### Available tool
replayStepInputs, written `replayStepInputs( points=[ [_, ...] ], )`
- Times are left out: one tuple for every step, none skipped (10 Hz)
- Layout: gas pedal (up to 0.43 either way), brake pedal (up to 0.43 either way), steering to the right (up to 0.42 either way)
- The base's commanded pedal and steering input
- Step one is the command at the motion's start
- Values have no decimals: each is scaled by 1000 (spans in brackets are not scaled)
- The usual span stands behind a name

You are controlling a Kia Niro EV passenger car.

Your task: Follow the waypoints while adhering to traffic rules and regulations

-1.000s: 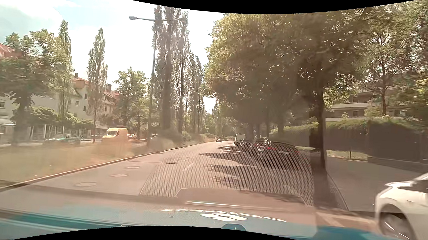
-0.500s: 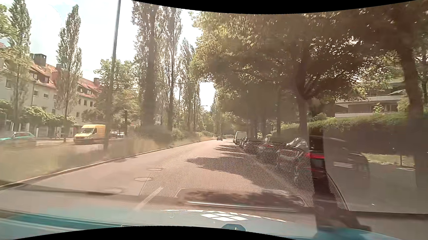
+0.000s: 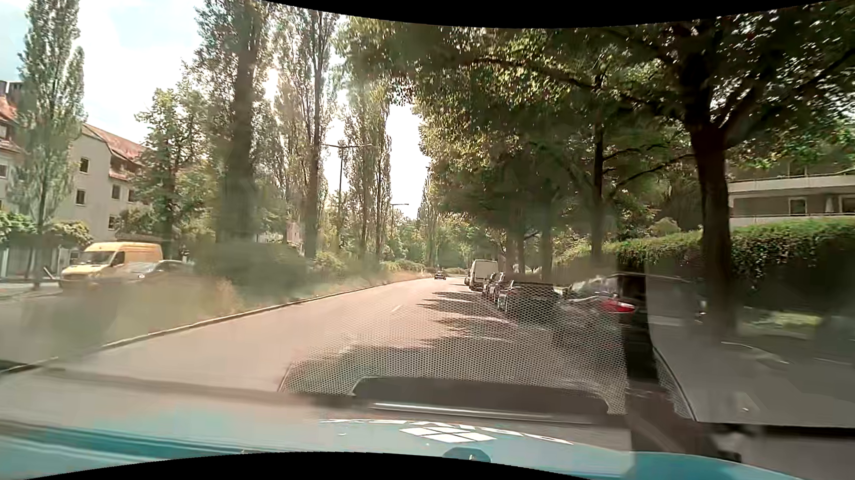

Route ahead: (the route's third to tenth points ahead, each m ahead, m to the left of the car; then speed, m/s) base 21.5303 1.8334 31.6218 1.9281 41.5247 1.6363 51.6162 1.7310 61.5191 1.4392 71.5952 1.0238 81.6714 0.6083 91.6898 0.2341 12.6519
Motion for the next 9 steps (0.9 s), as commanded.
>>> replayStepInputs(
  points=[
    [177, 0, -2],
    [177, 0, -3],
    [177, 0, -3],
    [177, 0, -3],
    [177, 0, -1],
    [177, 0, -2],
    [177, 0, -2],
    [177, 0, -3],
    [177, 0, -4]
  ],
)
